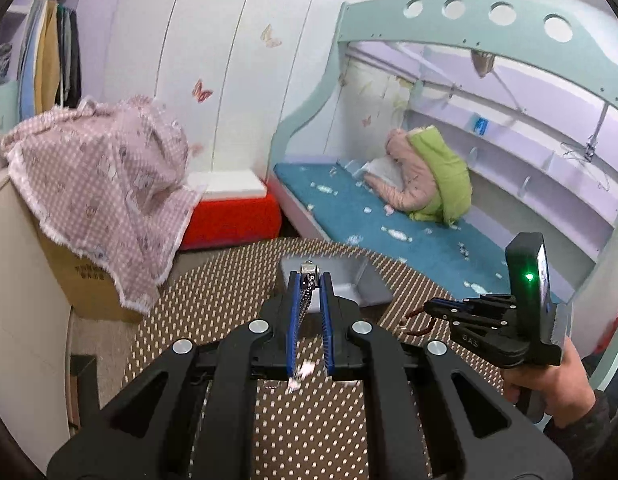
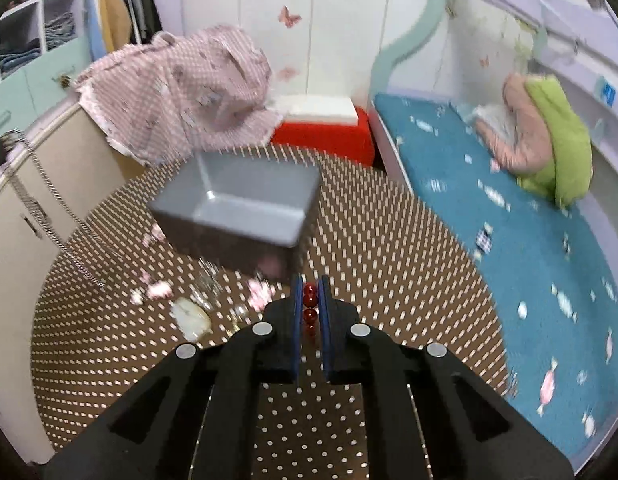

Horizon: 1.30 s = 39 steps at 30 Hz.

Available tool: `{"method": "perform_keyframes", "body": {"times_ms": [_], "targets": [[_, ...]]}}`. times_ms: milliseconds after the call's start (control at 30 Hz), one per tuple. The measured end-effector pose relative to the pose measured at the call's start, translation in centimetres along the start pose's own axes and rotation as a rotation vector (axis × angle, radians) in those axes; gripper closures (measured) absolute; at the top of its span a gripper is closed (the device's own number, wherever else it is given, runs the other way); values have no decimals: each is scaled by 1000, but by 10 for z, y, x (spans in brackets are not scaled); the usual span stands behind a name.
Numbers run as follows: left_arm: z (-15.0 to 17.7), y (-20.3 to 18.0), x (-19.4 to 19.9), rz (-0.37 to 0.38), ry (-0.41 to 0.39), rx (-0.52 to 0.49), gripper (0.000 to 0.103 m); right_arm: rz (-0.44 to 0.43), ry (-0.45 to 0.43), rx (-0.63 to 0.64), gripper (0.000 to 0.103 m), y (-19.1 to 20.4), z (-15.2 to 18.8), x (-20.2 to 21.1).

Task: Organize jewelry
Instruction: 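Lift the chain with the left gripper while the right gripper grasps the red bead bracelet, then carry chain and bracelet over the gray tin and open both grippers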

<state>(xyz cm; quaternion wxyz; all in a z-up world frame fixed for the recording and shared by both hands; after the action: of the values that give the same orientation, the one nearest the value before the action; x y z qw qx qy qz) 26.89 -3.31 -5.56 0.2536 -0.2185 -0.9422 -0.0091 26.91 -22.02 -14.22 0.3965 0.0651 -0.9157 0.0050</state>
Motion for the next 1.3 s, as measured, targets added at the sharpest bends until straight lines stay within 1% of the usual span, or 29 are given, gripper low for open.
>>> {"method": "perform_keyframes", "body": {"times_ms": [100,267,367,433,500,567,667,767,833,867,900,933,967,1000,1033,1067,1167,1200,1300], "targets": [[-23,-4,4,28,-32,-10,93,-15,-69,26,97,6,-30,24],[-63,-10,-1,66,-74,-32,93,-56,-142,43,97,16,-69,38],[-79,-16,-11,98,-77,-34,93,-74,-164,63,97,23,-88,37],[-91,-22,-21,112,-79,-46,93,-81,-159,74,97,27,-96,29],[-97,-28,-34,111,-67,-62,93,-82,-144,76,97,29,-100,17],[-98,-31,-49,120,-47,-66,93,-88,-120,68,97,27,-101,2],[-92,-30,-81,94,7,-79,93,-95,-72,52,97,26,-99,-23],[-72,-26,-111,93,78,-64,92,-93,-22,50,96,27,-92,-46],[-58,-20,-125,72,112,-52,91,-95,15,43,96,24,-86,-62],[-49,-15,-134,59,141,-43,78,-98,34,32,96,22,-83,-70],[-42,-9,-140,39,163,-33,44,-95,43,19,93,20,-80,-74],[-36,-2,-144,4,171,-22,26,-89,52,4,80,17,-78,-78],[-30,3,-145,-28,167,-19,9,-86,55,-10,71,14,-76,-79],[-27,8,-146,-49,166,-16,9,-83,48,-26,42,10,-75,-78],[-23,13,-146,-60,172,-11,9,-82,23,-39,24,7,-75,-74],[-19,18,-144,-72,174,3,8,-79,5,-49,21,4,-74,-70],[-8,30,-137,-117,169,26,7,-74,-12,-86,12,-4,-74,-63],[-4,34,-135,-130,163,31,6,-70,-23,-99,8,-7,-75,-61],[-3,44,-122,-183,131,41,5,-65,-55,-138,8,-13,-75,-51]]}}
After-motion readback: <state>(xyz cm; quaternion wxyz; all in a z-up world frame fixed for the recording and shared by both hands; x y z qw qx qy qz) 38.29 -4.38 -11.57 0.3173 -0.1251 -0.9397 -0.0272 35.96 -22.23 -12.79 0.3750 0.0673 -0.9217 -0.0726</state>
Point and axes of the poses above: each gripper's, at about its wrist camera, not at the fingertips, and x roughly against the way its jaws point, y to its left, z to its underside, the point moved 9 cm from there along -x, roughly the way its jaws point, and after that the axes turned 7 degrees about -x, right-handed, at the moved point
